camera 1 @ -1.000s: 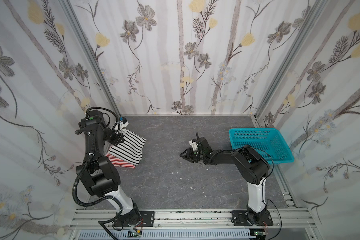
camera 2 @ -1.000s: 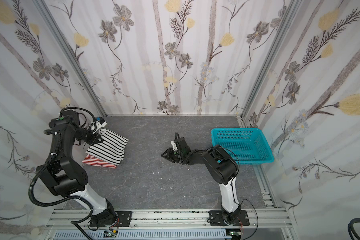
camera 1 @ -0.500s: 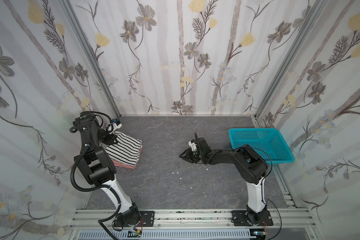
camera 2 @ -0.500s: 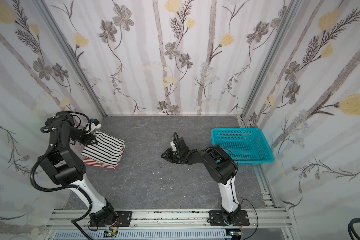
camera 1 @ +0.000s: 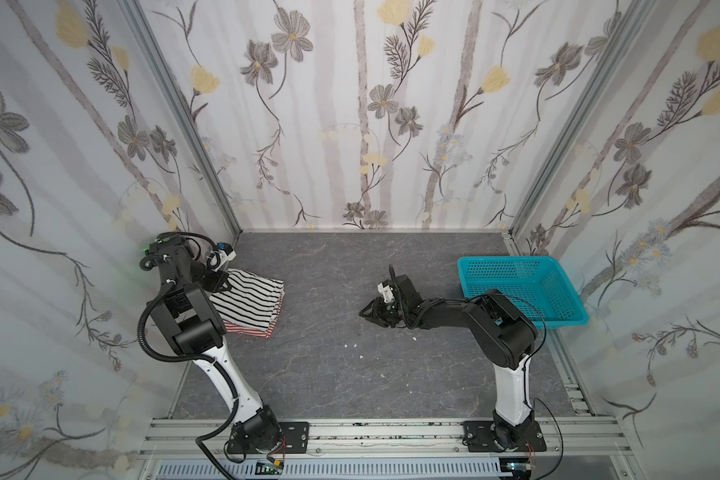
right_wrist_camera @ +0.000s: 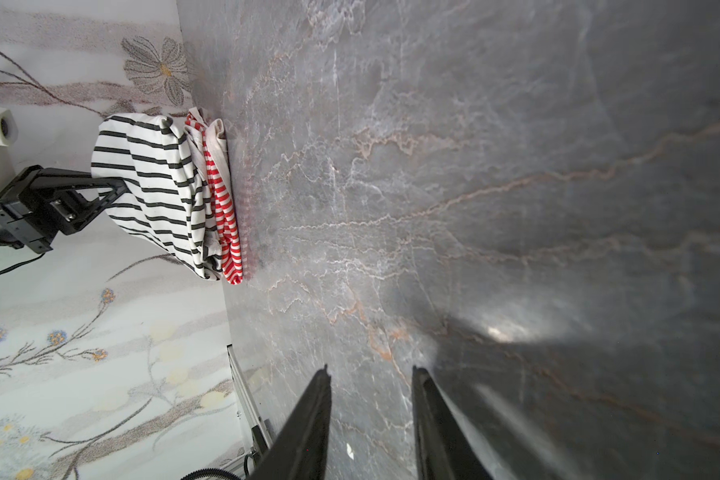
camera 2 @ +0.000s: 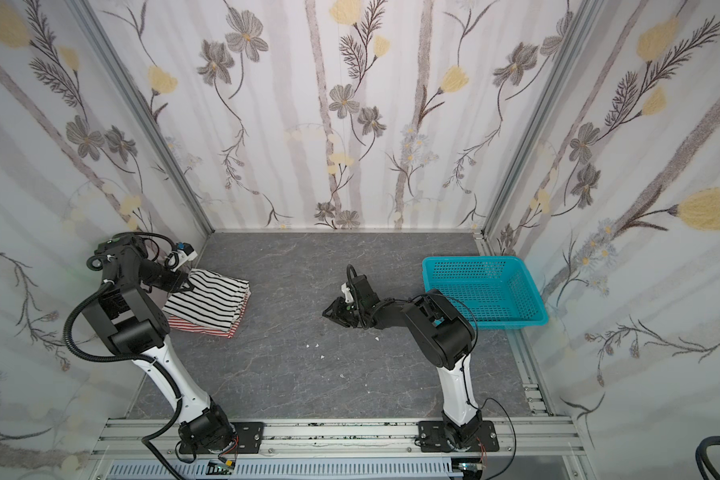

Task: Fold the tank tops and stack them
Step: 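Lower and release the striped bundle onto the red tank top with the left gripper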

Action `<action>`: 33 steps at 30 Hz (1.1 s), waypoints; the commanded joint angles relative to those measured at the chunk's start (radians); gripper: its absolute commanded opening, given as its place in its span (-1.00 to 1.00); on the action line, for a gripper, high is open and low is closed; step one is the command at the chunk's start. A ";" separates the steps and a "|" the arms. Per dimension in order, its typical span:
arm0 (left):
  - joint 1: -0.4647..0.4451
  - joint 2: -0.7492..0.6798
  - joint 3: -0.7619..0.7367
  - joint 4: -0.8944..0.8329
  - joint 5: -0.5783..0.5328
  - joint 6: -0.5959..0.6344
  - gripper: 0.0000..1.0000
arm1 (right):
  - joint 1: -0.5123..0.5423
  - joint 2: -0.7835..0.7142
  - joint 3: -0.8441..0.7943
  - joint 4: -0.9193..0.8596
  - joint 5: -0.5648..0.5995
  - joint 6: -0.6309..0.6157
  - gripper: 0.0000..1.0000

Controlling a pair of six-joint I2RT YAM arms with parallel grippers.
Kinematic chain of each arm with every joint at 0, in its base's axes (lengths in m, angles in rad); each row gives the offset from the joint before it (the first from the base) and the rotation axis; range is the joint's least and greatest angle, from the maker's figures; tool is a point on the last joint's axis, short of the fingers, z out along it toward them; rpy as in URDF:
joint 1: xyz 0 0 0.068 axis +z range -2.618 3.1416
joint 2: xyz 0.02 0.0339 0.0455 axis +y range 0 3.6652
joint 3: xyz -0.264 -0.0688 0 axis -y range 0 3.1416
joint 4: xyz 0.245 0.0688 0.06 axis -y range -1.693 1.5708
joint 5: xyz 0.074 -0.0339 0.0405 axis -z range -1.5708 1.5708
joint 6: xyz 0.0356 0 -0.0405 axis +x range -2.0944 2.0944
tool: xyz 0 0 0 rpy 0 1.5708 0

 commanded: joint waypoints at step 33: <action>-0.053 -0.212 -0.367 0.409 -0.054 -0.334 -0.32 | -0.001 -0.073 0.066 -0.126 0.049 -0.089 -0.11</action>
